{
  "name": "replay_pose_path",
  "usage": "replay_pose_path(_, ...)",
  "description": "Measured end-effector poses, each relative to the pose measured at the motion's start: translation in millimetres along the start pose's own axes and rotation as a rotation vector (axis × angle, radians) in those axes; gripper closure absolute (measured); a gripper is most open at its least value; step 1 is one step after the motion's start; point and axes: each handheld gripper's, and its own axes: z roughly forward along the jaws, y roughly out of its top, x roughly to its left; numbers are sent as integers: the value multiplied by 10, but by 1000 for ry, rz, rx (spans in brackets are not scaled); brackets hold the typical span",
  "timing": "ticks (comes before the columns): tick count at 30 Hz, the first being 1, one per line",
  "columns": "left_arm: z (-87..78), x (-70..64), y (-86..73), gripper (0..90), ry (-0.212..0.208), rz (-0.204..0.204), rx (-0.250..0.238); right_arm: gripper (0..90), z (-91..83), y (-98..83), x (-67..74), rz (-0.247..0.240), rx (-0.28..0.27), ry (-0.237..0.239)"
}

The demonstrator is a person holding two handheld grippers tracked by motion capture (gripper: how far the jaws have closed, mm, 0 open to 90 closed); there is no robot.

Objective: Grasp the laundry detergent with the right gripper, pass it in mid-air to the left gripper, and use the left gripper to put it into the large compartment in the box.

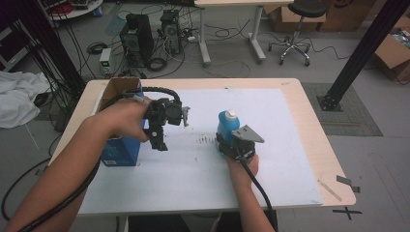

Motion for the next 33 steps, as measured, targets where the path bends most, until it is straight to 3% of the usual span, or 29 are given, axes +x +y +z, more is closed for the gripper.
replay_pose_path(5, 3, -1, 1, 1, 0, 0, 0, 441, -11, 10, 12, -17, 2, -9)
replay_pose_path(8, 0, -2, 3, 1, 0, 1, -1, 455, -9, 29, -36, -21, 9, 37)
replay_pose_path(11, -6, 0, 3, 1, 2, -1, -3, 459, -11, 45, -40, -40, 19, 46)
replay_pose_path(25, -79, 19, 15, 1, 11, -5, -2, 468, -179, 333, -279, -90, 1, 255)
replay_pose_path(26, -85, 19, 18, 1, 11, -6, -2, 467, -210, 382, -341, -95, -1, 294)
replay_pose_path(28, -95, 20, 25, 1, 13, -5, -2, 467, -218, 398, -367, -87, -3, 312)
replay_pose_path(29, -103, 18, 31, 1, 13, -5, -2, 467, -248, 449, -446, -73, -7, 362)
replay_pose_path(33, -124, 12, 49, 1, 13, -6, -3, 467, -272, 514, -497, -108, 0, 391)
